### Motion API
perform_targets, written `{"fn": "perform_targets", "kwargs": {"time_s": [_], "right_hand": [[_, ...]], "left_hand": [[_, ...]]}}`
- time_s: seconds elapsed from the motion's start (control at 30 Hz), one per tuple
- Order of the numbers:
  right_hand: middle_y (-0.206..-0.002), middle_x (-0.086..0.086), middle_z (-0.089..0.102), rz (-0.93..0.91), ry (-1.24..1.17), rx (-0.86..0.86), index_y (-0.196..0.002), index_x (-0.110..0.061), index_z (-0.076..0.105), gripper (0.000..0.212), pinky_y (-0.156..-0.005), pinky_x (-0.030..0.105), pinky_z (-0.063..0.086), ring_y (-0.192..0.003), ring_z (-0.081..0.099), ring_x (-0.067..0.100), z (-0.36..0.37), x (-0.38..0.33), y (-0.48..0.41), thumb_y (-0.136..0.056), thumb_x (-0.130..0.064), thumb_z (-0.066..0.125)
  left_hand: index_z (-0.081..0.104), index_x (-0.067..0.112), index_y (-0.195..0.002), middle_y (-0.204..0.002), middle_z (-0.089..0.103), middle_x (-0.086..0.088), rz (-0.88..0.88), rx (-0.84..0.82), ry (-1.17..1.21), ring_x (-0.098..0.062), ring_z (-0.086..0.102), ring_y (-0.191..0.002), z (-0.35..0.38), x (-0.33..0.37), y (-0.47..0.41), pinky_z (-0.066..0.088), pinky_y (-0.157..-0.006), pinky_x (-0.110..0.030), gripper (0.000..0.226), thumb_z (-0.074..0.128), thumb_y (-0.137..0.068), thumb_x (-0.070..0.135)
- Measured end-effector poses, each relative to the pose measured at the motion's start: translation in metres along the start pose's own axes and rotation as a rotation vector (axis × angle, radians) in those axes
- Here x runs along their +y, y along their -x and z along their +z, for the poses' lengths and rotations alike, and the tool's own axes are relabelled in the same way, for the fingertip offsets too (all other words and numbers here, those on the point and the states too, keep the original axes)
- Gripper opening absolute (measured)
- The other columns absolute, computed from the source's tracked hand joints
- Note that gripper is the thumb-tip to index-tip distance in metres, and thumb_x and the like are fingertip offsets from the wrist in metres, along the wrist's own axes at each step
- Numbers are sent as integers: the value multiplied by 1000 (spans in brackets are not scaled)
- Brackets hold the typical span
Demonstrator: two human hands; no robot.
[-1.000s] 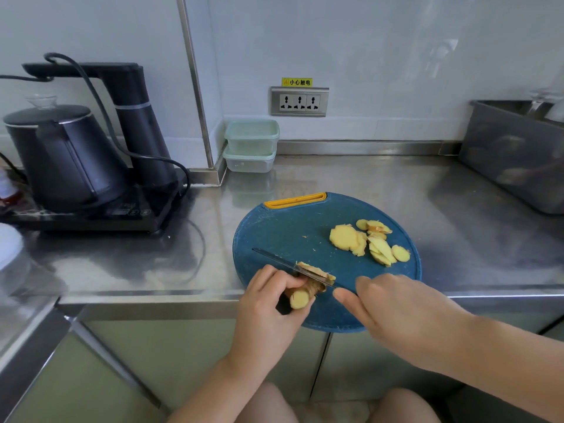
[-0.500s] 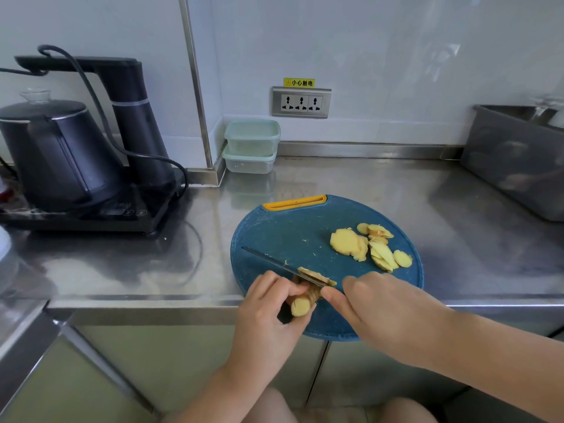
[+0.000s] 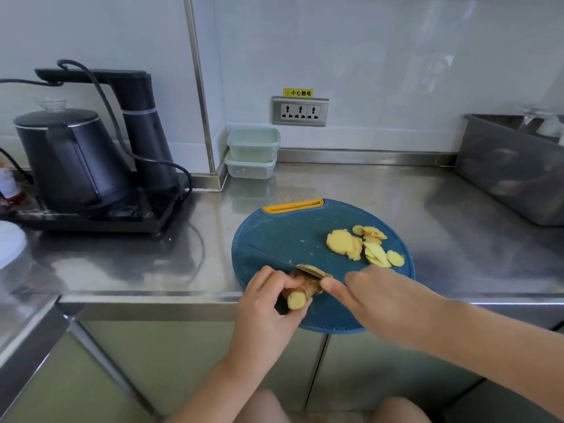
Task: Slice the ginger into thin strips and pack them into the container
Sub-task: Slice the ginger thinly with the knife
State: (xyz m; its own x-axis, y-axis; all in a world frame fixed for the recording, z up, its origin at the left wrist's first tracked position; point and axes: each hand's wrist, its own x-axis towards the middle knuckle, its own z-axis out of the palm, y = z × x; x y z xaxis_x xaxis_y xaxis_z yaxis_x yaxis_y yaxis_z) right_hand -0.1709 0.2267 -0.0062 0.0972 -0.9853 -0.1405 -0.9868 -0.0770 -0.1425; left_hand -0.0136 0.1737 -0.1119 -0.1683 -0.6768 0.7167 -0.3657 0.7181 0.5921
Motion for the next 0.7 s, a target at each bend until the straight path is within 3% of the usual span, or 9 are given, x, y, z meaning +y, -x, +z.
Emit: {"fn": "perform_targets", "kwargs": {"time_s": [0.07, 0.2, 0.53, 0.63, 0.7], "right_hand": [[-67, -1, 41, 17, 33, -14, -68, -31, 32, 42, -70, 39, 52, -62, 45, 16, 0, 2, 8, -100, -51, 13], [-63, -2, 43, 44, 106, -19, -70, -17, 43, 57, -66, 31, 50, -57, 45, 13, 2, 3, 0, -95, -57, 12], [-62, 1, 43, 11, 61, -13, -66, -16, 42, 56, -65, 33, 48, -59, 47, 15, 4, 0, -20, -98, -54, 15], [-61, 2, 41, 8, 27, -20, -64, -16, 38, 55, -61, 33, 42, -58, 44, 17, 0, -5, -20, -101, -50, 16], [-63, 0, 41, -2, 11, -36, -64, -16, 38, 54, -55, 25, 36, -55, 39, 13, -2, -8, -26, -102, -47, 15]], "left_hand": [[57, 26, -86, -84, 51, 16, -1, 1, 6, -10, 58, -75, 1, -1, 1, 50, -60, -30, 20, 70, -73, 32], [58, 25, -88, -85, 52, 16, 10, 9, 16, -11, 60, -78, 2, -1, 2, 50, -62, -30, 20, 71, -73, 29], [56, 26, -86, -85, 52, 16, 51, 20, -22, -13, 60, -76, 5, -1, 2, 49, -60, -28, 20, 71, -73, 28], [55, 27, -85, -83, 50, 16, 42, 18, -32, -12, 57, -73, 5, 0, 2, 47, -59, -27, 19, 69, -73, 30], [54, 26, -84, -82, 50, 16, 41, 19, -37, -11, 55, -72, 4, 1, 2, 46, -59, -26, 19, 69, -73, 30]]}}
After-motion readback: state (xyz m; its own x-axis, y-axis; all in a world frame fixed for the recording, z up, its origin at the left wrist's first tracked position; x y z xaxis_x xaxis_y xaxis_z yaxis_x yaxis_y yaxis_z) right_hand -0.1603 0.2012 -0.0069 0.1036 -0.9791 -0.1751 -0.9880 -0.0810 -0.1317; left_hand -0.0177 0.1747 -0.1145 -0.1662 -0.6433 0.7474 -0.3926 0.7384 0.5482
